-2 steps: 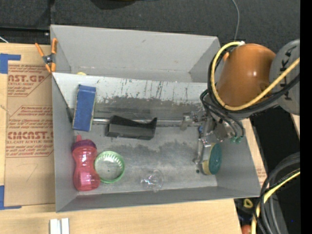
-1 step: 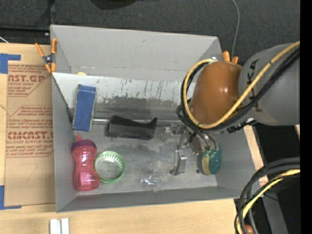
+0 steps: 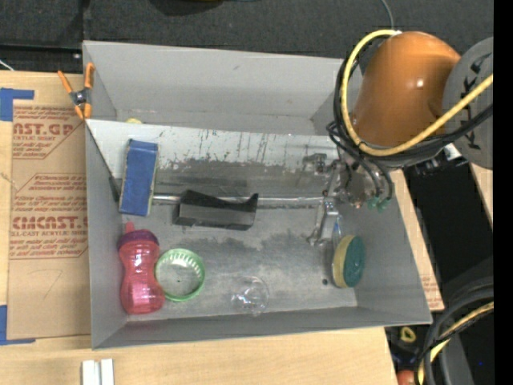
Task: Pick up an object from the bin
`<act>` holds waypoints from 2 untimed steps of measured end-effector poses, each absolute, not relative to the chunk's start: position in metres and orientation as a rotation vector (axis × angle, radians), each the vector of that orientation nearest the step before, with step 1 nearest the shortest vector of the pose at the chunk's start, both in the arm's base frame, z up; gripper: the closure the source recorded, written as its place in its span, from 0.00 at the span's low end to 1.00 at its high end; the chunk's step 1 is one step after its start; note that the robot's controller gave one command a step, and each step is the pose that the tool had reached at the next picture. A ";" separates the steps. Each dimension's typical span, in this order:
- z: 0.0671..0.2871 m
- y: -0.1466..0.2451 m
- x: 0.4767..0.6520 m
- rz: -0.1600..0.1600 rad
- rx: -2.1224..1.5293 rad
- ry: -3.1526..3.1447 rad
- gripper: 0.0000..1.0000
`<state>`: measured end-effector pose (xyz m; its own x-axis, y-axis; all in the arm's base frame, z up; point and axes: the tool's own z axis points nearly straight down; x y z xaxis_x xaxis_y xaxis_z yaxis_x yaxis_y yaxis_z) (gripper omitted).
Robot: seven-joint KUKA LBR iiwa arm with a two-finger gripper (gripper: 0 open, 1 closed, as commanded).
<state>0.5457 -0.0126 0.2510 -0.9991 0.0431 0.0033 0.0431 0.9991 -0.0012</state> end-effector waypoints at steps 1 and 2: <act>0.188 0.032 0.507 -0.004 0.114 -3.130 0.00; 0.185 0.030 0.512 -0.001 0.032 -3.139 0.00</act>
Offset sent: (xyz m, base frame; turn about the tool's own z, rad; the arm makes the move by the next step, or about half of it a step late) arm -0.0206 0.0296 -0.0331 0.0299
